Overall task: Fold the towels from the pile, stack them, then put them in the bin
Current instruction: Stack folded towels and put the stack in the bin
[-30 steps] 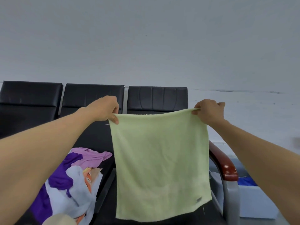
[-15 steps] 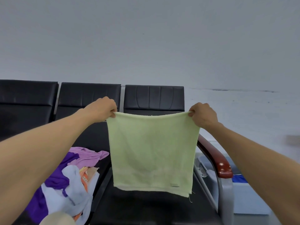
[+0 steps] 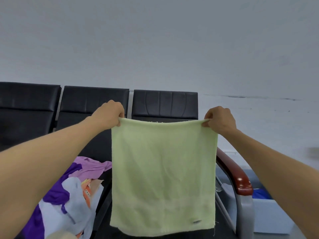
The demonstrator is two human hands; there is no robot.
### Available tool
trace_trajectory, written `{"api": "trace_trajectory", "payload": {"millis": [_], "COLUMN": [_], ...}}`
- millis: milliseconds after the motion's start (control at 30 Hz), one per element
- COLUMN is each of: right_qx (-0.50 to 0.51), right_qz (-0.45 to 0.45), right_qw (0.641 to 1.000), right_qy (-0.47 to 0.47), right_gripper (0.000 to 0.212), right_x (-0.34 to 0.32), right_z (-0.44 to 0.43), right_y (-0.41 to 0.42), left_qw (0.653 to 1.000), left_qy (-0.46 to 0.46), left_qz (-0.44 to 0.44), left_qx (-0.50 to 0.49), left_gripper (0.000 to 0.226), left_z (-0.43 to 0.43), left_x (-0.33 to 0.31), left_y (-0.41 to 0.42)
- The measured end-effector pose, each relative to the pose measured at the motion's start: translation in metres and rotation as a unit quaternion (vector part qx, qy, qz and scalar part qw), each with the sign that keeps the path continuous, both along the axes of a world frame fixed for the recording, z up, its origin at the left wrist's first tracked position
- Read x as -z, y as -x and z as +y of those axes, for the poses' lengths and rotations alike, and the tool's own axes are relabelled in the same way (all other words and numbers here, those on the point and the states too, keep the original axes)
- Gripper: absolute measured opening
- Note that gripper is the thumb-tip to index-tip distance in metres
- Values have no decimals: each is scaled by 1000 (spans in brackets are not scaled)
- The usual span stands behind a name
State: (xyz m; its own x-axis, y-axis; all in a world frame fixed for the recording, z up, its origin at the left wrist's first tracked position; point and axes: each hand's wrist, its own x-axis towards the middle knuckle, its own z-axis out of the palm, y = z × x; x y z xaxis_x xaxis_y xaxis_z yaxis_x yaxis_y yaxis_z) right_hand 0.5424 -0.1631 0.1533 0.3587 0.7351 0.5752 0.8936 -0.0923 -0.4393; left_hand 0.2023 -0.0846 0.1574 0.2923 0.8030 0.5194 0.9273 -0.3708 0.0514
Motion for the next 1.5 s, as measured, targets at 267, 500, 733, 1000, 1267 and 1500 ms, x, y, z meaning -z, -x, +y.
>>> {"api": "trace_trajectory", "payload": {"millis": [267, 500, 733, 1000, 1267, 1500], "right_qx": [16, 19, -55, -96, -149, -196], "right_qz": [2, -2, 66, 16, -24, -28], "right_qw": [999, 997, 990, 969, 933, 894], "right_qy": [44, 81, 111, 227, 326, 402], "right_gripper": [17, 20, 17, 15, 17, 17], "right_x": [74, 171, 234, 272, 268, 271], "right_z": [68, 105, 103, 69, 50, 41], "right_y": [-25, -35, -42, -48, -55, -58], "left_qw": [988, 864, 930, 947, 940, 922], "left_qy": [112, 224, 194, 259, 299, 369], "left_qz": [-104, -450, -310, -170, -111, -65], "left_qx": [-11, 32, 25, 88, 120, 99], "left_gripper": [8, 4, 6, 12, 13, 34], "left_z": [72, 110, 97, 79, 69, 63], "left_x": [80, 190, 267, 304, 300, 300], "left_y": [-23, -34, -28, -10, -1, 0]}}
